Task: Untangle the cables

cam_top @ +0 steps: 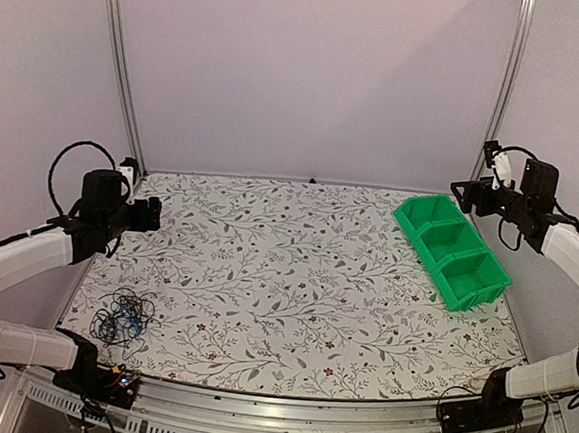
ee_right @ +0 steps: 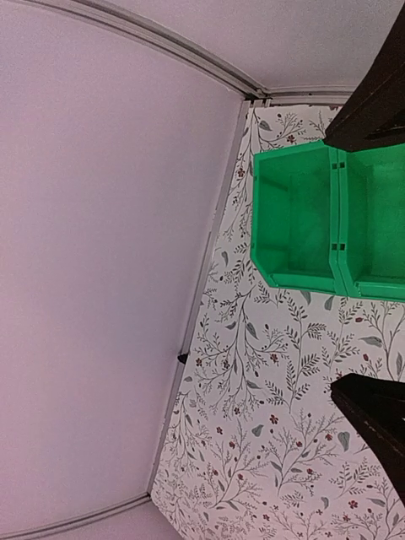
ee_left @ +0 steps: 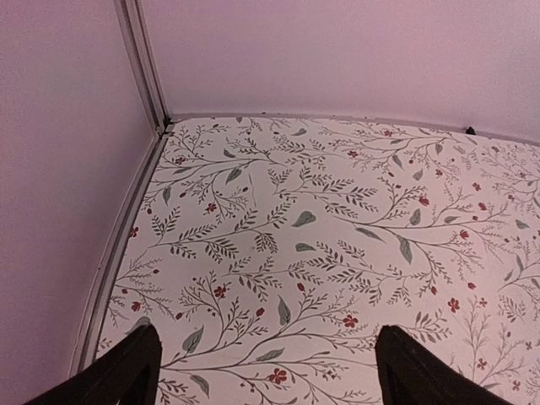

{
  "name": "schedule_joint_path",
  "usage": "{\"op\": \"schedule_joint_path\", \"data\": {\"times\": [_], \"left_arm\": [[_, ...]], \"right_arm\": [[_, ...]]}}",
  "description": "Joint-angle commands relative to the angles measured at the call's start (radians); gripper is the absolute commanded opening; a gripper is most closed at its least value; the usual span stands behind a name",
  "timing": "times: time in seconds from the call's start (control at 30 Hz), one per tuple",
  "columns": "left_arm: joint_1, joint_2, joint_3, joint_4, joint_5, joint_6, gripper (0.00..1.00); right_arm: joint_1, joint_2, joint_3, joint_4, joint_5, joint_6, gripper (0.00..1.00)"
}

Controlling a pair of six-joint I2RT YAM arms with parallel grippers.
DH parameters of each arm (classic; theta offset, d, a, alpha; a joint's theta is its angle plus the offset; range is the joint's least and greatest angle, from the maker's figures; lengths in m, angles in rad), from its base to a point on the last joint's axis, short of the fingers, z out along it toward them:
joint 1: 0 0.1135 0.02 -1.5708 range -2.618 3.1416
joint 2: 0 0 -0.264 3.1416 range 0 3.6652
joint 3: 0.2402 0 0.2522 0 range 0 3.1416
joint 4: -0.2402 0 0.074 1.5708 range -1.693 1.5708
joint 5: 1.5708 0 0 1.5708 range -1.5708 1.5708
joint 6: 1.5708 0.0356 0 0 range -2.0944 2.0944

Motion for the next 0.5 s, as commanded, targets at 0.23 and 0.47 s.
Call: {"op": "schedule_joint_path", "data": {"times": [0.23,0.47], "left_arm": [[-0.109,0.042,0.218,-0.396,-0.034,-0.2,0.72],[-0.282,0.011,0.2,-0.736,-0.15,-0.616,0.7]], "right_arm": [[-0.013,0.024,-0.169,0.043,-0.236,-0.123,0.99],[-0.014,0.062,-0.191,0.034,-0.359,-0.167,0.99]]}}
